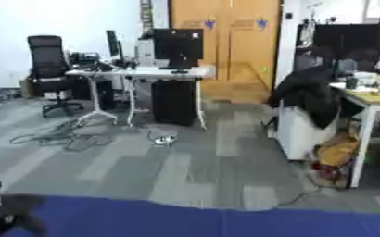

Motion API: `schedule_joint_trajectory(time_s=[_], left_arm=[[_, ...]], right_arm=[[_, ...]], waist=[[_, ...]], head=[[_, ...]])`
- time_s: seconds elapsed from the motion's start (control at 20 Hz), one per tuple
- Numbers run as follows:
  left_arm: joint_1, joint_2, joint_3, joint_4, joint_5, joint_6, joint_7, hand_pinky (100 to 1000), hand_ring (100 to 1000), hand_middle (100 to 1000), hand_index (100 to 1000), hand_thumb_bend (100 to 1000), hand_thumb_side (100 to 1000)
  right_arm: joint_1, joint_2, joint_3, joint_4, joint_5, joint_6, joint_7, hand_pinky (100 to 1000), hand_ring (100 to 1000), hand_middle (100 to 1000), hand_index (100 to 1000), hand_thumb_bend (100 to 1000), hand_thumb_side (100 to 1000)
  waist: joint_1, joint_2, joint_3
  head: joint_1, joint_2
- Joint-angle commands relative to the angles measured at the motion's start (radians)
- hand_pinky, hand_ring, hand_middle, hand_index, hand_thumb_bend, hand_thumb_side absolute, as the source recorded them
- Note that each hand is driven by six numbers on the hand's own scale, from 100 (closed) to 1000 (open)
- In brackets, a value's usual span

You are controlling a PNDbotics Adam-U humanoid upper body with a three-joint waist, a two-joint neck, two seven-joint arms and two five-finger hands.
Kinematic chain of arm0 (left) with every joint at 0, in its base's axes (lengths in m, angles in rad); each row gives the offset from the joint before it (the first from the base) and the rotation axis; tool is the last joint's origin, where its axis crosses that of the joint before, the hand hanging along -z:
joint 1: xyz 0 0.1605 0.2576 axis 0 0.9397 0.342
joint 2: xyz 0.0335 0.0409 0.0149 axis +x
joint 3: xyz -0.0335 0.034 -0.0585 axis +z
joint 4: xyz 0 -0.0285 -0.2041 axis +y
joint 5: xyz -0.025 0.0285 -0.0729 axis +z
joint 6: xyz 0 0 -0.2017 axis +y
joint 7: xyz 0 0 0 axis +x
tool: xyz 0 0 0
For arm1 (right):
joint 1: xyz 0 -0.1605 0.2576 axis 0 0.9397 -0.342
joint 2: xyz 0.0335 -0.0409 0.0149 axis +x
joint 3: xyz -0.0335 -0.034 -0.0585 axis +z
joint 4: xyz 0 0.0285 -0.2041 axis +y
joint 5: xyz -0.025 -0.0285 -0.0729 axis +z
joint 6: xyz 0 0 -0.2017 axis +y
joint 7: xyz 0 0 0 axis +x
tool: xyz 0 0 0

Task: Pick up objects on the table and place them in the box.

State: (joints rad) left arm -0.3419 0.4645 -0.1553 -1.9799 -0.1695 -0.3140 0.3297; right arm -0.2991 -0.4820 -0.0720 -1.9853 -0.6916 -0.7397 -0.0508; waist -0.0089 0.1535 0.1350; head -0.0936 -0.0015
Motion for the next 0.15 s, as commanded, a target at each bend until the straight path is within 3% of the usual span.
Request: schedule_joint_trajectory(time_s=[0.05,0.15], left_arm=[[-0.02,0.002,0.01,-0.02,0.036,-0.037,0.003,488,500,613,711,100,671],[-0.022,-0.002,0.015,-0.02,0.055,-0.045,0.006,488,499,613,727,100,673]], right_arm=[[0.002,-0.008,0.0,-0.015,0.008,-0.001,0.016,104,250,254,528,100,743],[0.005,-0.005,0.001,-0.015,0.009,0.001,0.022,104,250,254,528,100,743]], waist=[[0.0,-0.008,0.005],[-0.001,-0.009,0.009]], head=[[-0.01,-0.022],[0.021,0.029]])
